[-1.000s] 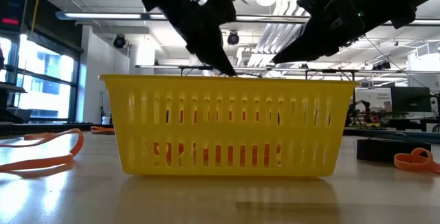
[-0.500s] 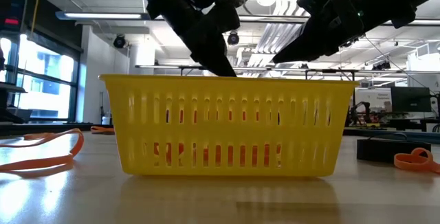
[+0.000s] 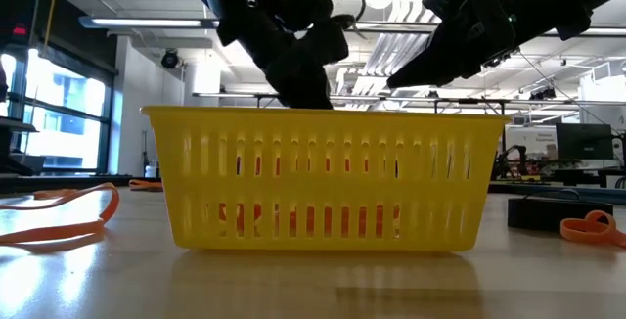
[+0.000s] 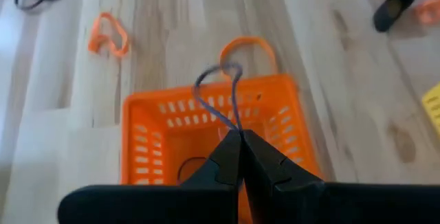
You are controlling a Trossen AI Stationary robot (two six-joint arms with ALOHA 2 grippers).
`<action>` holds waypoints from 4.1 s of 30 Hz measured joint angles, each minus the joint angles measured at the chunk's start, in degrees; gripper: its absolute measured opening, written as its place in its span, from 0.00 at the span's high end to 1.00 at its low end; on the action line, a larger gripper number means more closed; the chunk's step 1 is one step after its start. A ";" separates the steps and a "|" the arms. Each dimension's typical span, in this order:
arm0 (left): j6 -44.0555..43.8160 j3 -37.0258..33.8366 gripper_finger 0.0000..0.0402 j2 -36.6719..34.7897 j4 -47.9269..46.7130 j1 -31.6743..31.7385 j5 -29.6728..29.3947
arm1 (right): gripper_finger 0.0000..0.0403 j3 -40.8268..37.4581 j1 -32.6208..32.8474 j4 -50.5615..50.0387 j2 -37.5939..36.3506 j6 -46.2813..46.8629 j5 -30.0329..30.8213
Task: Sort rubber bands into baskets
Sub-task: Put the purple rubber band into the orange bin, then put the black rubber band into the green bin
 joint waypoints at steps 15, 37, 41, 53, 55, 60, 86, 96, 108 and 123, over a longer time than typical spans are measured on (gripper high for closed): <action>0.51 0.00 1.00 0.42 -8.86 1.18 -3.89 | 1.00 0.00 -0.04 -0.02 0.00 -0.12 0.09; 4.23 0.00 0.67 -2.52 -15.89 -2.20 -8.16 | 1.00 0.00 -0.04 0.01 0.02 -0.02 0.11; 4.77 0.00 0.65 -7.36 -21.74 -4.20 -8.95 | 1.00 0.02 -0.04 0.03 0.02 -0.02 0.11; -8.57 0.00 0.65 -24.07 -45.75 -18.65 -9.27 | 1.00 0.02 -0.04 -0.48 0.02 -2.08 0.11; -11.49 0.00 0.65 -25.90 -48.05 -22.15 -9.61 | 1.00 0.02 -0.04 -0.47 0.02 -2.52 0.11; -18.61 0.00 0.65 -28.21 -54.51 -31.49 -10.25 | 1.00 0.02 -0.04 -0.52 0.02 -2.62 0.11; -68.44 -18.80 0.65 -28.41 -29.73 -61.76 -12.75 | 1.00 0.02 -0.06 -1.77 0.02 -2.86 0.07; -90.20 -27.05 0.65 -27.50 -14.45 -61.01 -3.88 | 1.00 0.02 -0.07 -1.76 0.02 -2.90 0.07; -100.93 -30.69 0.65 -26.16 -14.02 -58.00 -3.43 | 1.00 0.02 -0.07 -1.86 0.02 -3.02 0.07; -102.03 -31.47 0.65 -21.90 -13.06 -56.94 -3.69 | 1.00 0.02 -0.07 -2.62 0.02 -3.02 0.07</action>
